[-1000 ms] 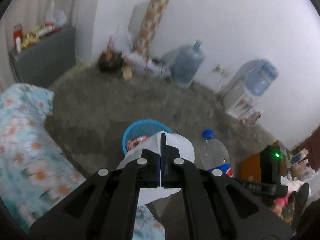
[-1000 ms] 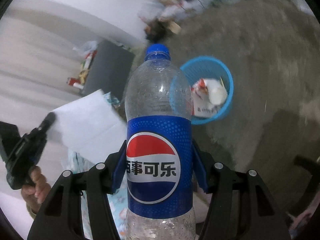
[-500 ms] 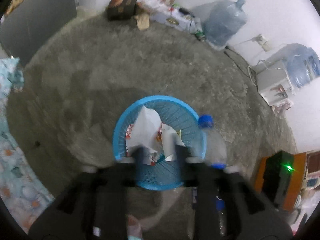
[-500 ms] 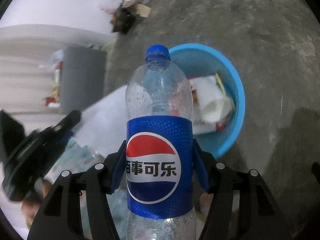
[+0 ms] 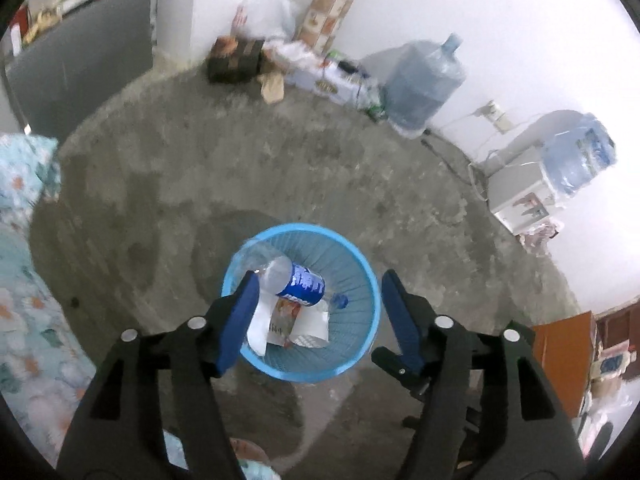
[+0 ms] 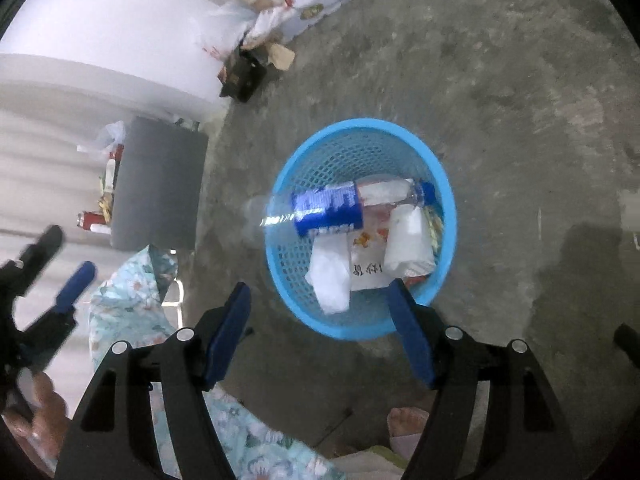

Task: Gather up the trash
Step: 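Open both grippers to drop the tissue and Pepsi bottle into the wastebasket, then move both tools back to the green cloth and plastic bag on the bed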

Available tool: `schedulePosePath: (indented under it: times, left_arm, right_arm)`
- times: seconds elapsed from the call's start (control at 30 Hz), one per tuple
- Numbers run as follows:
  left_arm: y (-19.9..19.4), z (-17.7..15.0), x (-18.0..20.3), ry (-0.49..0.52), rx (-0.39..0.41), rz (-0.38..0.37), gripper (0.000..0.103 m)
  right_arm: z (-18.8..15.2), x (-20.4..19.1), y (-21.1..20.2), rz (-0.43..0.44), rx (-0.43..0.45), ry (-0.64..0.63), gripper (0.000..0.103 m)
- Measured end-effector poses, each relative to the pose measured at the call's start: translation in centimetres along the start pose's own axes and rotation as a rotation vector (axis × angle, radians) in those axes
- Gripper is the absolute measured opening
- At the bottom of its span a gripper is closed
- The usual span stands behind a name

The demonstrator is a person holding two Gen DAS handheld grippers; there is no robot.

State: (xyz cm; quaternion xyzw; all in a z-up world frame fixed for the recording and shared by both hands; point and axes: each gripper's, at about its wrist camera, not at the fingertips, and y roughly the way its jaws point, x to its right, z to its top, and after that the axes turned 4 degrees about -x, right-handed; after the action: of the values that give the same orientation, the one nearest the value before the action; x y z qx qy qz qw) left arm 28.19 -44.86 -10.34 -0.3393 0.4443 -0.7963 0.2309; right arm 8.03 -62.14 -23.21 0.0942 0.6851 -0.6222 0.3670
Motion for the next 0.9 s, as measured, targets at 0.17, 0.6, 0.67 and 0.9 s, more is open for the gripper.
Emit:
schedulePosePath:
  times: [0.17, 0.6, 0.67, 0.9]
  left_arm:
    - [-8.5, -2.3, 0.9, 0.037, 0.101, -0.039, 0.068]
    - [-30.3, -18.1, -3.4, 0.068, 0.411, 0.082, 0.085]
    - [-32.1, -20.7, -5.1, 0.020, 0.441, 0.120, 0.087]
    - [-35.7, -27.2, -10.4, -0.122, 0.481, 0.229, 0.090]
  right_arm:
    - [-3.9, -1.7, -4.5, -0.014, 0.079, -0.035, 0.069]
    - [-14.4, -14.1, -13.8, -0.110, 0.235, -0.452, 0.090]
    - [-16.3, -16.4, -14.8, -0.136, 0.269, -0.531, 0.092]
    - [-22.4, -21.8, -15.4, -0.185, 0.298, -0.748, 0.096]
